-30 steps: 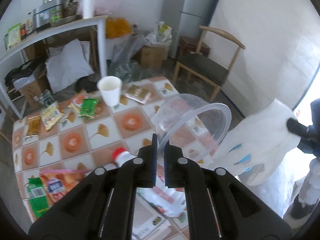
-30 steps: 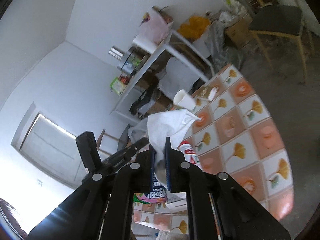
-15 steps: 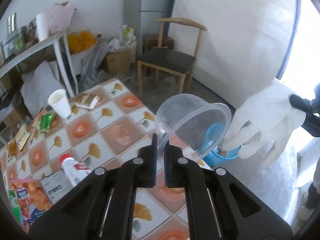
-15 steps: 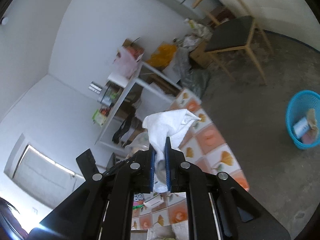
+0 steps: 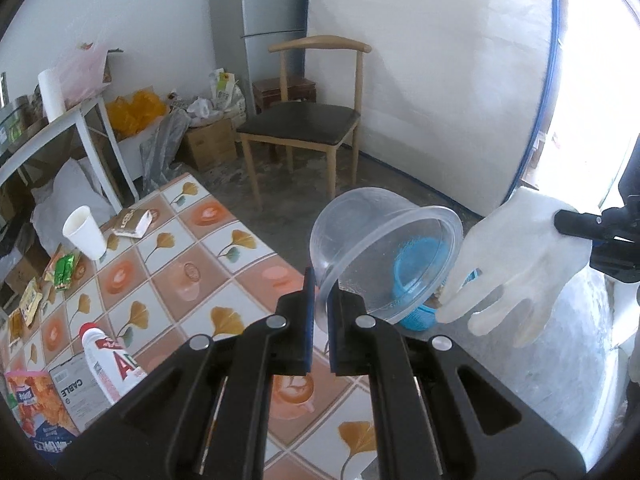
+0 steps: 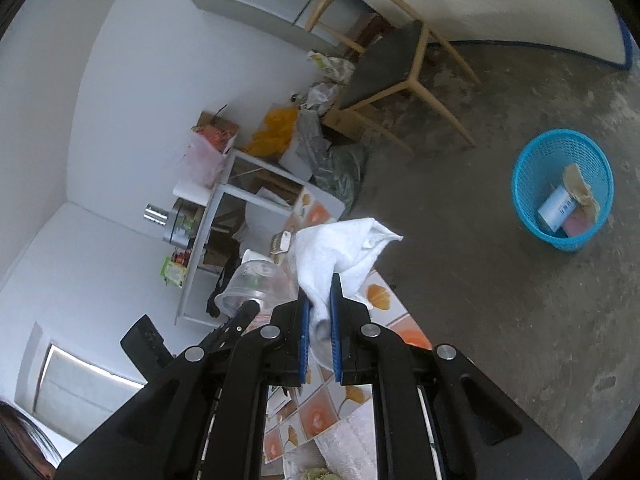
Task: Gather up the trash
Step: 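Carry the glove and bowl over the blue wastebasket with both tools, then open both tools over the wastebasket to drop the glove and bowl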
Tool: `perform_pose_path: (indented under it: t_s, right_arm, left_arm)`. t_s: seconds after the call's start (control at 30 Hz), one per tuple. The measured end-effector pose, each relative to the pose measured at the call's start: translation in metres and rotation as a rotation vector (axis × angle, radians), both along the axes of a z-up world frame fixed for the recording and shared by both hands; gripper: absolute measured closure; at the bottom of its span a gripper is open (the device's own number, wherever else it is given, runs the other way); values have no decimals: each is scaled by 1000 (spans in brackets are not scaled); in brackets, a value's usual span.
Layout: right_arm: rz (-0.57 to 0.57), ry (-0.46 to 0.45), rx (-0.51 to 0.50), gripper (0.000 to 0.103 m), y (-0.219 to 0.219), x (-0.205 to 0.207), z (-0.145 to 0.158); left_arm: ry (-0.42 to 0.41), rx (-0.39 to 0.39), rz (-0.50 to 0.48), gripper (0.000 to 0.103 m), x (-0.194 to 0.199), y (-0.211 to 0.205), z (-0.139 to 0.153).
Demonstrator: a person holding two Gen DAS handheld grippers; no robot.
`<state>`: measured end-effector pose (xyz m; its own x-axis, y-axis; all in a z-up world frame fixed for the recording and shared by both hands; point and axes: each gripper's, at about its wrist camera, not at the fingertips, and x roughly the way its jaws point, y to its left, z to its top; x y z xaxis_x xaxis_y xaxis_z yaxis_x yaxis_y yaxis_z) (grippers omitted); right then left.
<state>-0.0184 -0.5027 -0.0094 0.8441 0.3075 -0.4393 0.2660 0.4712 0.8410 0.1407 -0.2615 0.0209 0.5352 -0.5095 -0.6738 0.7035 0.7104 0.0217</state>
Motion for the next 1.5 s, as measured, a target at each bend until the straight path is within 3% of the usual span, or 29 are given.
perform_pose_path:
  t_s: [0.37,0.6,0.83,1.0,1.23,1.33,1.37,1.4,1.43,1.5]
  right_arm:
    - [-46,24,19,94,-22,-16,-22]
    - [-94,40,8,94,-39,-24,-29]
    - [-227,98,-94,94,-69,-37,-32]
    - [-301,145,-136,94,-94,-37,-45]
    - [-386,242,-137,94,-145,-13,-96]
    - [-442,276,-131,90,-170,1,-119]
    - [-456,289,-117,90,-180,6,-129]
    - [-462,311,-83,83,-191,14,-145]
    - [-453,329,-60,71,-199,21,-157]
    - [-450,387,-42,64,-210,32,-184]
  left_arm:
    - [-44,39,-25,99,-7,-31,-13]
    - [-11,40,-61,99,-8,-57,-18]
    - [160,43,-132,99,13,-109,-38]
    - [248,86,-178,99,21,-161,-65]
    - [346,157,-226,99,35,-248,-116]
    - [394,149,-236,99,44,-282,-135]
    - [416,139,-245,98,47,-294,-143]
    - [441,143,-262,88,49,-305,-152]
    - [466,150,-279,68,49,-311,-159]
    - [489,147,-284,60,52,-318,-166]
